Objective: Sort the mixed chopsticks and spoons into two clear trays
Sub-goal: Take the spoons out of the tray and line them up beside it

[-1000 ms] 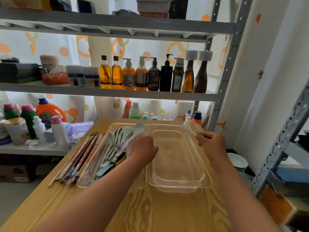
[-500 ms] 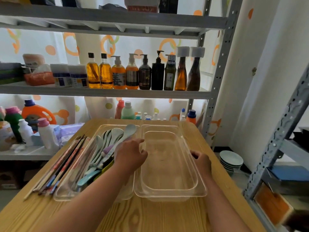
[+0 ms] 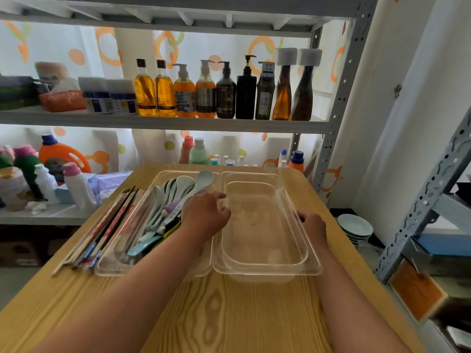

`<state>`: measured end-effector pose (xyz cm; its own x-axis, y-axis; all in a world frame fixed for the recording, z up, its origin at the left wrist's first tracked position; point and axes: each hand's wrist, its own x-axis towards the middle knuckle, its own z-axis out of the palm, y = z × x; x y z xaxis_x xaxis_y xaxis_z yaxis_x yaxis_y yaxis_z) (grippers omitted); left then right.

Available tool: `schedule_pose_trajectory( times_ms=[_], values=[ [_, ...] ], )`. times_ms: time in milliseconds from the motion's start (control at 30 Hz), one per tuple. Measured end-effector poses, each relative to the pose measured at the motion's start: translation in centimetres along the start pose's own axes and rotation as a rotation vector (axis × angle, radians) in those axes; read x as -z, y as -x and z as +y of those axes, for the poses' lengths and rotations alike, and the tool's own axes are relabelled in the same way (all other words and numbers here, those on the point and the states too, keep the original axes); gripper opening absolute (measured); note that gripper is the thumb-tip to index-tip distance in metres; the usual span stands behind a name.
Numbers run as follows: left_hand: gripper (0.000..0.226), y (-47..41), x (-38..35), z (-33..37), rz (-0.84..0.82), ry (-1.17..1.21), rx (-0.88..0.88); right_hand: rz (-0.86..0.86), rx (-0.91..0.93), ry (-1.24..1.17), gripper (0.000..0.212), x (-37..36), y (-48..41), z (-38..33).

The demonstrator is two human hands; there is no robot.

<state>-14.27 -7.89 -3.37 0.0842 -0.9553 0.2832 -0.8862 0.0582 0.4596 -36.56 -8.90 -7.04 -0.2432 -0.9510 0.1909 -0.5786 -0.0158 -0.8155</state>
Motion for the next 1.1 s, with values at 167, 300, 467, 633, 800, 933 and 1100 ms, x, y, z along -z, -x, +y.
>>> schedule_pose_trajectory(
  times_ms=[167, 300, 467, 633, 800, 933, 1100],
  values=[
    [0.047, 0.3, 0.3, 0.0, -0.014, 0.034, -0.002, -0.001, 0.003, -0.035, 0.019, 0.2, 0.2, 0.0],
    [0.047, 0.4, 0.5, -0.3, -0.039, 0.054, -0.017, -0.015, 0.002, -0.046, 0.018, 0.3, 0.3, -0.2],
    [0.046, 0.4, 0.5, -0.2, -0.029, 0.05, -0.019, -0.028, -0.006, -0.062, 0.019, 0.4, 0.2, 0.0],
    [0.046, 0.3, 0.3, -0.3, -0.032, 0.063, -0.013, 0.008, -0.046, -0.141, 0.025, 0.5, 0.0, 0.2],
    [0.047, 0.1, 0.3, -0.3, -0.022, 0.075, -0.007, 0.1, -0.185, -0.441, 0.025, 1.1, 0.0, -0.1],
    [0.042, 0.1, 0.3, -0.2, -0.009, 0.093, 0.002, 0.099, -0.147, -0.413, 0.027, 2.2, -0.2, -1.6],
    [0.032, 0.0, 0.5, 0.0, 0.004, 0.183, 0.033, 0.003, 0.084, -0.183, 0.02, 2.5, 1.0, -5.7]
  ],
)
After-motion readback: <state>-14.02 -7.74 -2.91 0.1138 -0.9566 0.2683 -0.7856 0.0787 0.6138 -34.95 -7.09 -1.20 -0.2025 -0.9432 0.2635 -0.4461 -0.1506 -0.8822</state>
